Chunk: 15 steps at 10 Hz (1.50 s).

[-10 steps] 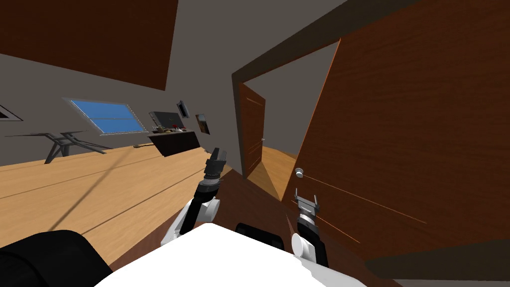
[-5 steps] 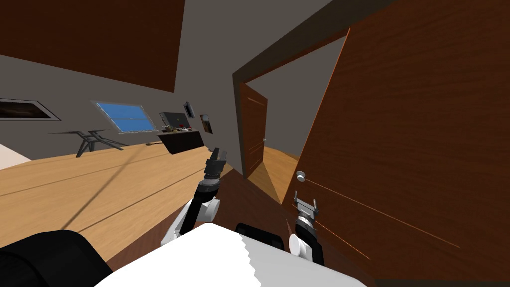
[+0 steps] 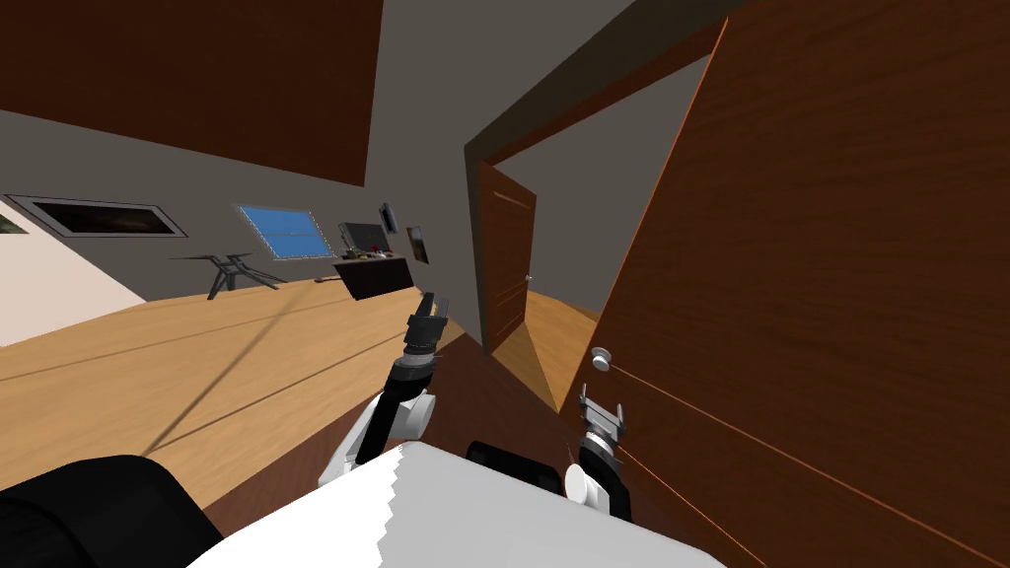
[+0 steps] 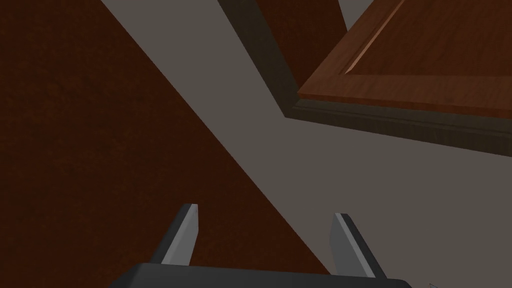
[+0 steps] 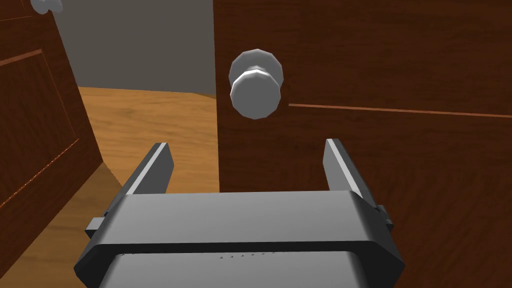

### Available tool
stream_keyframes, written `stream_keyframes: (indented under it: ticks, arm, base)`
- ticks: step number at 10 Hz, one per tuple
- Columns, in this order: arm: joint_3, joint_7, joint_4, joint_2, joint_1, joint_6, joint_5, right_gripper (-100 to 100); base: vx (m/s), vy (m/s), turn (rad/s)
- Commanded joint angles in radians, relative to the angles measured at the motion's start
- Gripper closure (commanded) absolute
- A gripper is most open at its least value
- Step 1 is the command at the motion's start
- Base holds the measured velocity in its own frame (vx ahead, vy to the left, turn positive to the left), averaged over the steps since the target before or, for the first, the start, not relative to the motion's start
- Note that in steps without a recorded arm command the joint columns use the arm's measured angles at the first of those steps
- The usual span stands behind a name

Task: Push the door open

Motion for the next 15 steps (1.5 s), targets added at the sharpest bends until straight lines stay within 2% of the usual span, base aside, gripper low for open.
stream_keyframes:
  ticks: [1, 3, 4, 5, 8, 10, 12, 13, 14, 15]
  arm:
    - [0.003, -0.022, 0.034, 0.012, -0.011, -0.014, -0.022, -100]
    - [0.006, -0.044, 0.067, 0.026, -0.021, -0.027, -0.044, -100]
    - [0.004, -0.038, 0.060, 0.017, -0.021, -0.022, -0.036, -100]
    - [0.002, -0.047, 0.068, -0.014, -0.022, -0.026, -0.039, -100]
    - [-0.003, -0.059, 0.078, -0.043, -0.023, -0.031, -0.044, -100]
    - [-0.006, -0.067, 0.085, -0.041, -0.023, -0.034, -0.047, -100]
    - [-0.009, -0.075, 0.091, -0.019, -0.023, -0.037, -0.050, -100]
    - [-0.008, -0.072, 0.093, -0.026, -0.026, -0.037, -0.049, -100]
    - [-0.008, -0.072, 0.093, -0.026, -0.026, -0.037, -0.049, 100]
    - [-0.008, -0.072, 0.093, -0.026, -0.026, -0.037, -0.049, 100]
  base:
    - [0.048, -0.112, 0.081]
    - [0.042, -0.083, 0.085]
    - [0.019, -0.039, 0.028]
    - [0.102, -0.056, 0.022]
    - [0.192, -0.090, 0.031]
    - [0.185, -0.089, 0.027]
    - [0.175, -0.105, 0.027]
    - [0.066, -0.051, 0.014]
    - [-0.005, 0.010, 0.016]
    - [-0.015, 0.021, -0.001]
